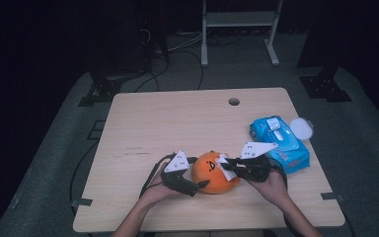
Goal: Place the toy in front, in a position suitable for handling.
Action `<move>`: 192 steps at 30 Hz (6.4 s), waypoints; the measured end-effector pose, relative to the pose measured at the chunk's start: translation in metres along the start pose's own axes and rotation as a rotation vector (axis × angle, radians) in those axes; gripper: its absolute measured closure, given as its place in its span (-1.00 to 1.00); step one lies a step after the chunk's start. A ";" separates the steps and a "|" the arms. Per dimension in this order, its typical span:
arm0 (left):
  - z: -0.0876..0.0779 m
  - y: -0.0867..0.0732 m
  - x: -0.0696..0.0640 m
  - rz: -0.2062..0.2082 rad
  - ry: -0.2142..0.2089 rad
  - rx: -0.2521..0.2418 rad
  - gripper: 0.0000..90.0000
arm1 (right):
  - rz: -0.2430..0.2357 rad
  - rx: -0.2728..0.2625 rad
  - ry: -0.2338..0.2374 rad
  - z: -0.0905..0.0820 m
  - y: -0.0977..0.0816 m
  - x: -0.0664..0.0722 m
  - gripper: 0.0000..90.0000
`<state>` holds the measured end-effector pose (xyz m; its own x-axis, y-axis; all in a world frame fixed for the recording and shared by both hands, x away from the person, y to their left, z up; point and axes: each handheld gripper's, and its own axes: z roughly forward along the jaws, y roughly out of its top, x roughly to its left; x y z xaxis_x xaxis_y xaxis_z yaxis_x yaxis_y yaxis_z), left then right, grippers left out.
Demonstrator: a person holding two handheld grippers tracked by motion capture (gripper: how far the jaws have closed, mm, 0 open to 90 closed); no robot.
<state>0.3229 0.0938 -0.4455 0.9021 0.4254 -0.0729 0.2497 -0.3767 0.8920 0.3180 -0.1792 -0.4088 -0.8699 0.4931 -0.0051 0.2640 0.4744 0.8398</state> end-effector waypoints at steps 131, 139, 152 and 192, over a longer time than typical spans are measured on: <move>-0.014 -0.007 0.011 0.056 0.072 0.007 -0.43 | -0.042 0.123 0.206 -0.038 -0.003 0.003 0.81; -0.003 0.000 -0.012 0.157 0.015 0.013 -0.41 | -0.089 0.150 0.184 -0.019 0.010 0.022 0.80; -0.003 -0.005 -0.001 0.058 0.022 0.011 -0.41 | 0.054 0.094 0.075 -0.027 -0.019 -0.014 0.81; -0.006 -0.014 0.011 0.018 -0.033 0.042 -0.38 | 0.057 0.015 0.040 -0.011 -0.009 -0.007 0.81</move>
<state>0.3274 0.1088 -0.4564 0.9174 0.3914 -0.0724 0.2474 -0.4183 0.8740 0.3167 -0.1951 -0.4107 -0.8692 0.4902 0.0648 0.3199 0.4577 0.8296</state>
